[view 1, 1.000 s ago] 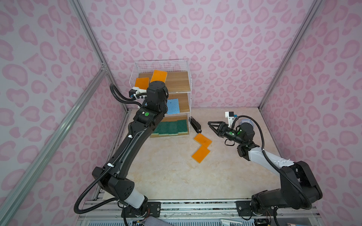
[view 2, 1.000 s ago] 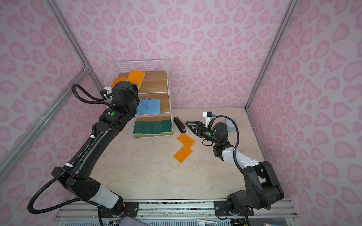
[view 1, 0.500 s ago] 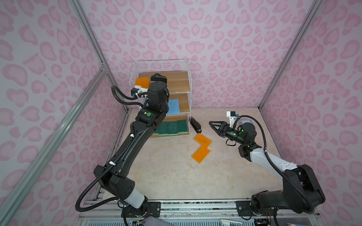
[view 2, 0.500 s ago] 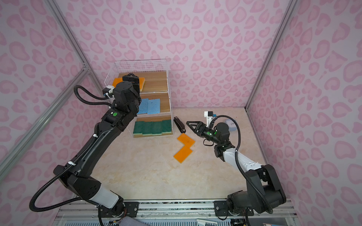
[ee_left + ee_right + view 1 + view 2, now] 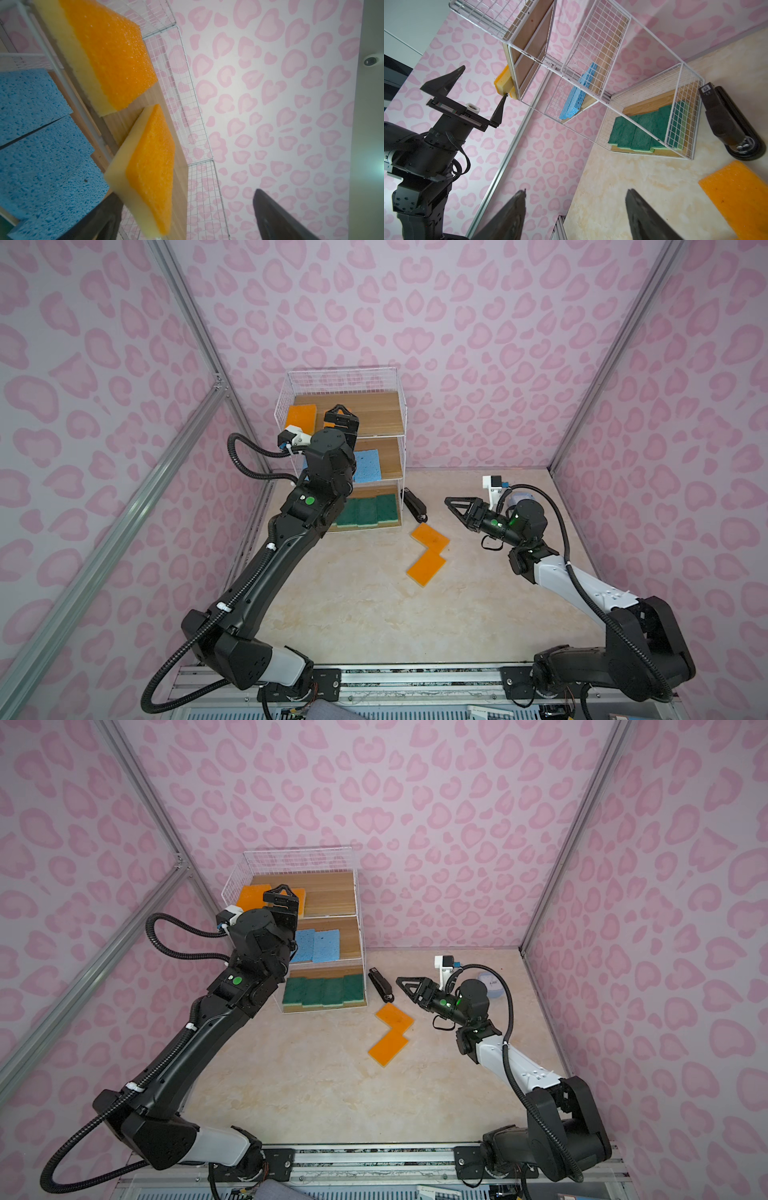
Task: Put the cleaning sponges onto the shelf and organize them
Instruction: 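Release the sponge and lower the left gripper toward the remaining floor orange sponges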
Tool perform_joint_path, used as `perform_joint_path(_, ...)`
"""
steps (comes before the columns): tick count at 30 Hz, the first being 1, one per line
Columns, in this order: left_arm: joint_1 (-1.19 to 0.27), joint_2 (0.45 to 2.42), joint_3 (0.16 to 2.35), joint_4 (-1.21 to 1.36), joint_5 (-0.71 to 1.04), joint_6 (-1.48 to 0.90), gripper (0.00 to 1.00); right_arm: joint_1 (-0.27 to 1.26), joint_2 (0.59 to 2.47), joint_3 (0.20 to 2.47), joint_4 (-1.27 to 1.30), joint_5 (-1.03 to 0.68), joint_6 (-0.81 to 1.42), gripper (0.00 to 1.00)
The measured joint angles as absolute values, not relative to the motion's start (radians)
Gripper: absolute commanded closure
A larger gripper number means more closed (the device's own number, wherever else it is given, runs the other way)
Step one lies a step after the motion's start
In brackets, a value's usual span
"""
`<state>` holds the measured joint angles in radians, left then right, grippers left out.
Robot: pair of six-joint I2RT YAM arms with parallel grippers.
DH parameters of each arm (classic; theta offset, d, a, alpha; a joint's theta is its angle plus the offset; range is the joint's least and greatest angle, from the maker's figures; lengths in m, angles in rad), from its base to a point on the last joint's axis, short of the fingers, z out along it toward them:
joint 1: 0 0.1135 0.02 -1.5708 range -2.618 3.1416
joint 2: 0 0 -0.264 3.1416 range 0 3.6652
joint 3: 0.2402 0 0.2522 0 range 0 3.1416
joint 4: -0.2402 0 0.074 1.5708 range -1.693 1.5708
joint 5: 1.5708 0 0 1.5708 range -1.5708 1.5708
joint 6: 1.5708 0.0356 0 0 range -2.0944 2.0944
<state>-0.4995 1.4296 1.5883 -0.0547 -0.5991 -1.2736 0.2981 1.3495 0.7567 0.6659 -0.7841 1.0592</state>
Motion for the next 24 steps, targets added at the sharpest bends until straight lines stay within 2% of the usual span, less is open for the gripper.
perform_joint_path(11,-0.501,1.357,1.475,-0.031,-0.598,-1.239,0.02,0.300,1.326,0.770,0.601,-0.759,1.035,0.23)
perform_joint_path(16,-0.501,1.322,1.478,-0.037,-0.546,-1.122,0.02,0.302,1.306,0.788,0.542,-0.748,1.013,0.23)
perform_joint_path(19,-0.501,1.277,1.451,-0.051,-0.458,-1.005,0.00,0.302,1.289,0.817,0.458,-0.725,0.966,0.24)
perform_joint_path(22,-0.501,1.181,1.299,-0.060,-0.382,-0.925,0.09,0.303,1.268,0.828,0.356,-0.697,0.901,0.24)
perform_joint_path(24,-0.501,1.106,1.155,-0.080,-0.315,-0.883,0.21,0.306,1.254,0.827,0.282,-0.678,0.851,0.24)
